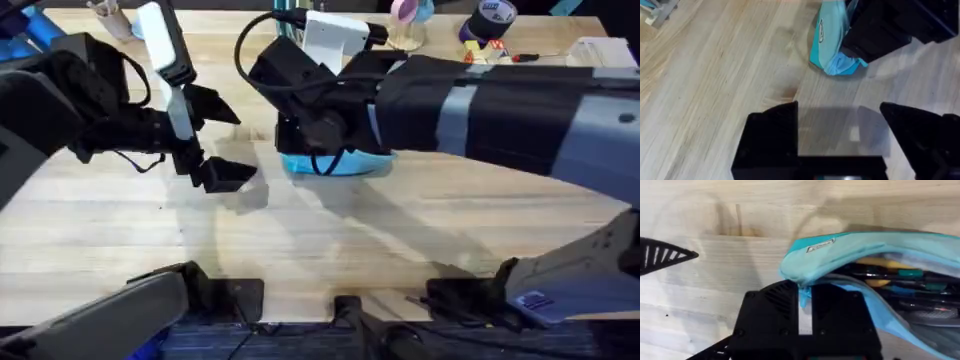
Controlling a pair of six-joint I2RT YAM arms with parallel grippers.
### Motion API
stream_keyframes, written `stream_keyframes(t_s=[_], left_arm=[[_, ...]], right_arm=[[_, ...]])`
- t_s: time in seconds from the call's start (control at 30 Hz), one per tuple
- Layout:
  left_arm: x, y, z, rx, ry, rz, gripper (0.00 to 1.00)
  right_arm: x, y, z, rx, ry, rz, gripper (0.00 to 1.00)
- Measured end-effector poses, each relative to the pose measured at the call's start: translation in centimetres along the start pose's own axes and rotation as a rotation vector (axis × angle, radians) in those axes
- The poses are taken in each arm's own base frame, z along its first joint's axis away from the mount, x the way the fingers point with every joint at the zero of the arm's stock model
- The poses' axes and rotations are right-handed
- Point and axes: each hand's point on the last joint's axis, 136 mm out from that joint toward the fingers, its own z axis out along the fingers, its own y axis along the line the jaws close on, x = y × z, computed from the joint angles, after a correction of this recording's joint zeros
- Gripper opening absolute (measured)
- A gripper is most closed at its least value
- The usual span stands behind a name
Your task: Unzip the bag, pick up the pens from the table one at a time and place them inside, then zip the bag closed.
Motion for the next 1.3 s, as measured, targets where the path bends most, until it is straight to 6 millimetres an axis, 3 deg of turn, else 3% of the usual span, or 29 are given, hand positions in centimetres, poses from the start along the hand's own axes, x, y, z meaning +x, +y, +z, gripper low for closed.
stream_keyframes(t_s=[0.3,0.83,1.3], left_arm=[[0.0,0.0,0.0,0.0,0.0,0.0,0.993],[0.0,0.0,0.0,0.0,0.0,0.0,0.993],[-0.4,0.1,0.0,-0.003,-0.025,0.008,0.993]], right_arm=[[0.0,0.1,-0.2,-0.006,0.003,-0.032,0.035],[-1.3,1.2,-5.0,-0.172,0.024,-0.064,0.031],[-1.6,1.0,-5.2,-0.253,0.106,-0.029,0.031]])
